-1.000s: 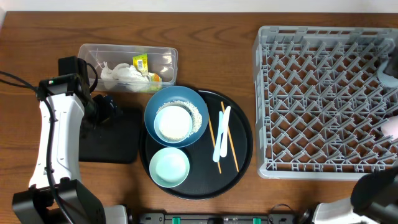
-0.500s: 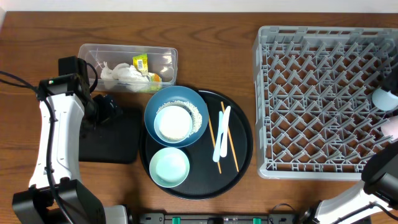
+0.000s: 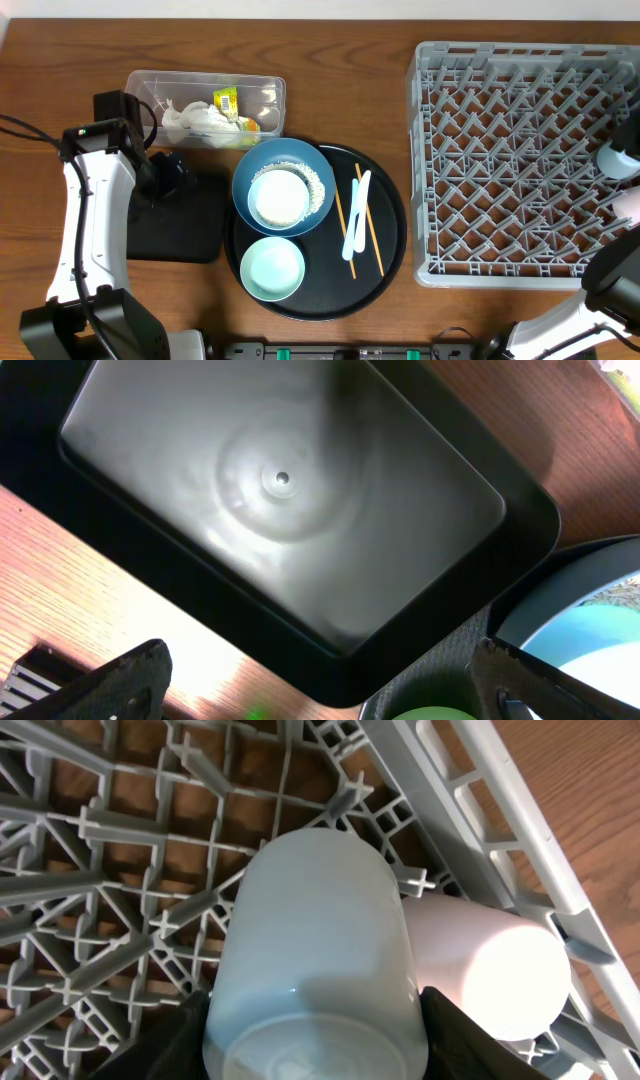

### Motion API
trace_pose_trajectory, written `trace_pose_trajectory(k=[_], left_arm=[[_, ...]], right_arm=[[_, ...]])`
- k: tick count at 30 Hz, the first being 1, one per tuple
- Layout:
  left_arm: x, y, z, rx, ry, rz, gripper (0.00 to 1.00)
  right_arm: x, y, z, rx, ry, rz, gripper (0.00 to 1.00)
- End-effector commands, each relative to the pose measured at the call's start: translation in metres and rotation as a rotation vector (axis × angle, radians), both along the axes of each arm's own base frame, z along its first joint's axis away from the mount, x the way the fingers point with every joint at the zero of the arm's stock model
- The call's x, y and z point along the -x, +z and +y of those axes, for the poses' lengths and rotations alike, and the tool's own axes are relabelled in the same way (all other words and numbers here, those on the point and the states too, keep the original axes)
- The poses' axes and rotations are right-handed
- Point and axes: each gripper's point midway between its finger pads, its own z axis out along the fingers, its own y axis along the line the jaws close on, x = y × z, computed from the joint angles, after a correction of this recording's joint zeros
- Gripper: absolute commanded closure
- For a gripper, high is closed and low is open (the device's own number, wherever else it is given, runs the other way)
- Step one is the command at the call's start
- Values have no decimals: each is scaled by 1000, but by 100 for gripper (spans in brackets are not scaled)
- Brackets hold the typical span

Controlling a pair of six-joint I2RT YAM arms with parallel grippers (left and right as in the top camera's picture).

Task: Sort waste into correct bins and load items into the dishwasher rack
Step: 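Carry the white cup to the rack beside the pink cup, then open the right gripper and release the white cup in the rack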

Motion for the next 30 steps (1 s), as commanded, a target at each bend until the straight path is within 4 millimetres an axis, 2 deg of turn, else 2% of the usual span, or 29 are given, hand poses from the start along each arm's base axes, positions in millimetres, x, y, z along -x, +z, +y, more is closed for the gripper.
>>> trace_pose_trajectory(k=[1, 7, 16, 24, 30], left_arm=[[3, 2, 3, -15, 14, -1, 3], [3, 2, 3, -15, 14, -1, 3], [2, 2, 3, -16, 14, -5, 3], [2, 2, 3, -16, 14, -5, 3], [2, 2, 3, -16, 14, -5, 3]], right_arm=[[3, -9, -5, -15, -24, 22, 84], [4, -4, -2, -25, -34, 9, 85], [6, 26, 0, 10, -32, -53, 86], [16, 21, 6, -16, -34, -10, 86], [20, 20, 3, -14, -68, -3, 85]])
